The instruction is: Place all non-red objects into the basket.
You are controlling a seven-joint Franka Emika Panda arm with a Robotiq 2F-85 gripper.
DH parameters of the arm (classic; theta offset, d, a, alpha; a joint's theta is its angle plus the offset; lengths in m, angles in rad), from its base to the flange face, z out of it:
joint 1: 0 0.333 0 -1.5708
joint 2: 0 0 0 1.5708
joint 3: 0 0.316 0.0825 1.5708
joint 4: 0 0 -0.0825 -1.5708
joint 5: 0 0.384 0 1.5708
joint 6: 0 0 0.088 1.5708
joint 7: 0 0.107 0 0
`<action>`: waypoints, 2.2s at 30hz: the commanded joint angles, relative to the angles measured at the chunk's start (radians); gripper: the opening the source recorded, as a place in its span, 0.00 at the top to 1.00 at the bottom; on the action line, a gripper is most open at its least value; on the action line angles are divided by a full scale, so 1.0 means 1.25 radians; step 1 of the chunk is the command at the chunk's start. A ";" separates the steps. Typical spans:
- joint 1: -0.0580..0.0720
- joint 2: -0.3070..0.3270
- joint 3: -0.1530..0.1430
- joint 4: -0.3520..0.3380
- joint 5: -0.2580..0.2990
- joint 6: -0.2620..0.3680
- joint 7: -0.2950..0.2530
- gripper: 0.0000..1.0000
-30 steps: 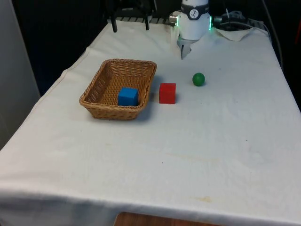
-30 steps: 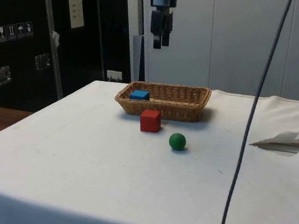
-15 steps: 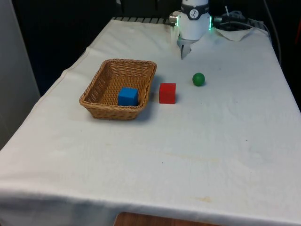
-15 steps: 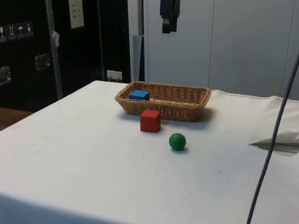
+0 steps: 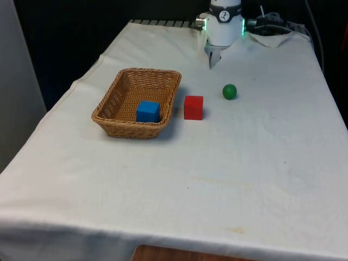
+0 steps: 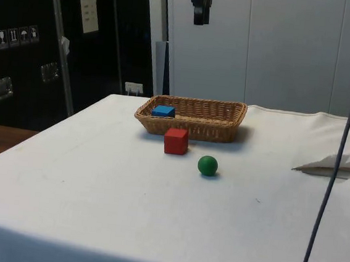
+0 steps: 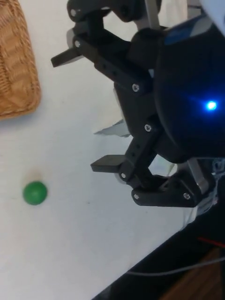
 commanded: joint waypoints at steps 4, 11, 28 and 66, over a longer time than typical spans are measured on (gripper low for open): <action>-0.002 -0.041 0.020 -0.022 -0.036 -0.011 0.033 0.00; -0.002 -0.086 0.042 -0.054 -0.068 -0.016 0.065 0.00; -0.002 -0.173 0.111 -0.137 -0.107 -0.011 0.142 0.00; 0.004 -0.088 0.234 -0.335 -0.058 0.270 0.271 0.00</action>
